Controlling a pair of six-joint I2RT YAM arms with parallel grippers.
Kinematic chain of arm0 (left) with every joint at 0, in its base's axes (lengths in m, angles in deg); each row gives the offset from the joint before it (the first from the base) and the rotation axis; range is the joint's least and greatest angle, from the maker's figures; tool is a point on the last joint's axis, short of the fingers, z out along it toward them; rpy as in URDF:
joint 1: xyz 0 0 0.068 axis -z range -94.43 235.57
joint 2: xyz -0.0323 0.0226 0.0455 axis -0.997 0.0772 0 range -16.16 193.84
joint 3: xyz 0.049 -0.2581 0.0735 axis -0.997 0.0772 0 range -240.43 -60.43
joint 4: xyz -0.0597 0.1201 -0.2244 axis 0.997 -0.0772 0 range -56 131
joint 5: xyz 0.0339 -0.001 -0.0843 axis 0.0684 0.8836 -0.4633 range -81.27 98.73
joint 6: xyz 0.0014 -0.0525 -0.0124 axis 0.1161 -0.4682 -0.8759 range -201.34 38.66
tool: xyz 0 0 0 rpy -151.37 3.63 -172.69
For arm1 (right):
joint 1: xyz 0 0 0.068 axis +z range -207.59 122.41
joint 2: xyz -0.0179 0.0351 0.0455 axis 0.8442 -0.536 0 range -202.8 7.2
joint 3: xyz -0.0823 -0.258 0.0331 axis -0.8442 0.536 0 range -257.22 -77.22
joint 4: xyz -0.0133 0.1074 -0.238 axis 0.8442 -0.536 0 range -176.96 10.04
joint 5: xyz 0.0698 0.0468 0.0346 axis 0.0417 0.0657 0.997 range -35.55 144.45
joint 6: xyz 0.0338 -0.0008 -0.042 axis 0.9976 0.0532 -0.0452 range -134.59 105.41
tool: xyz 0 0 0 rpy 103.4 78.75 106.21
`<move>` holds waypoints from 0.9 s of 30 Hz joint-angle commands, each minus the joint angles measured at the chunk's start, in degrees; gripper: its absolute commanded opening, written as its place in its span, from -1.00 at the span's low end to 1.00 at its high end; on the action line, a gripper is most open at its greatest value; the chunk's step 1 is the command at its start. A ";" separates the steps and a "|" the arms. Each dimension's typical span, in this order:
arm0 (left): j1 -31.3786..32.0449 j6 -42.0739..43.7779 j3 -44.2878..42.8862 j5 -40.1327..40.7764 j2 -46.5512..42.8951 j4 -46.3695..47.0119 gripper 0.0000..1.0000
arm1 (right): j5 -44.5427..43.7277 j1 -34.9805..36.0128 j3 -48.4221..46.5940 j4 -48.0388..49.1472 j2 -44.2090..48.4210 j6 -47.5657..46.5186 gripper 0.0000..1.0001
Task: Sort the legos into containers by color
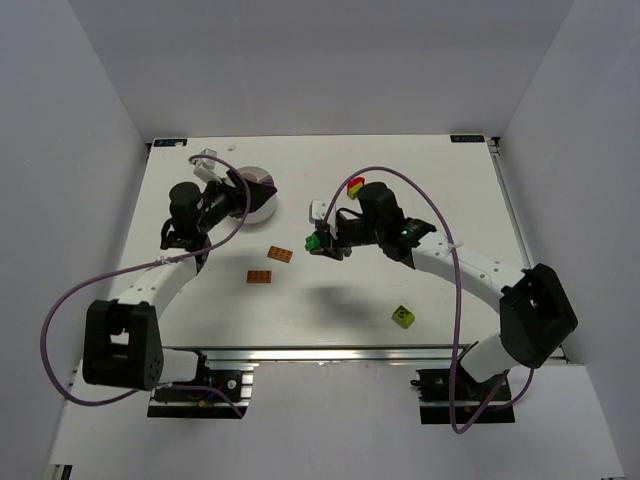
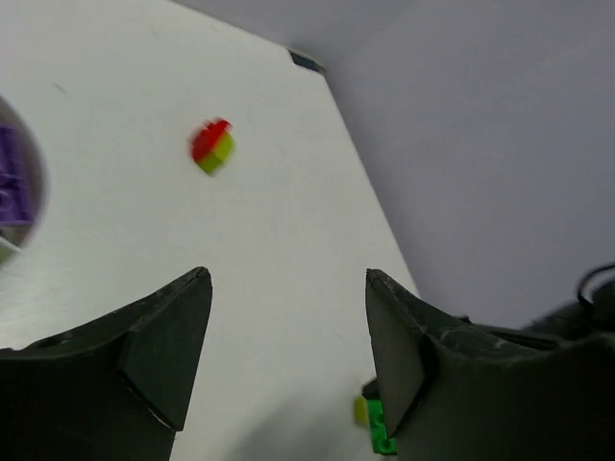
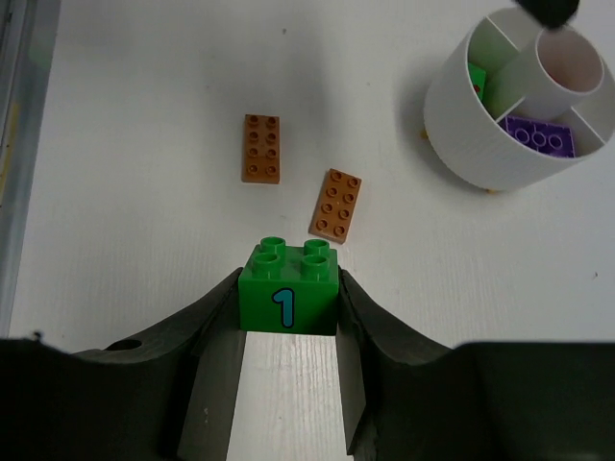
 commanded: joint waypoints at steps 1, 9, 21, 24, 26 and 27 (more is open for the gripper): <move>0.29 -14.71 0.50 -19.07 1.96 13.78 0.48 | 4.18 0.85 1.89 5.33 2.53 -6.10 -0.98; 5.29 -20.09 2.53 -23.73 2.75 24.88 0.59 | 9.38 0.76 17.70 22.64 10.97 -9.90 -0.93; 15.31 -22.90 4.46 -26.73 6.79 36.47 0.56 | 1.21 -2.93 32.75 52.97 20.30 7.57 -1.00; 15.67 -22.64 4.46 -26.73 6.97 36.56 0.50 | 0.94 -3.46 32.76 54.65 19.86 10.05 -1.00; 15.23 -20.45 4.03 -25.77 6.27 35.35 0.45 | -2.72 -3.46 30.75 53.26 18.81 13.73 -1.00; 14.88 -18.44 3.50 -24.72 4.27 28.81 0.45 | -4.93 -3.46 29.08 51.77 16.28 15.84 -1.00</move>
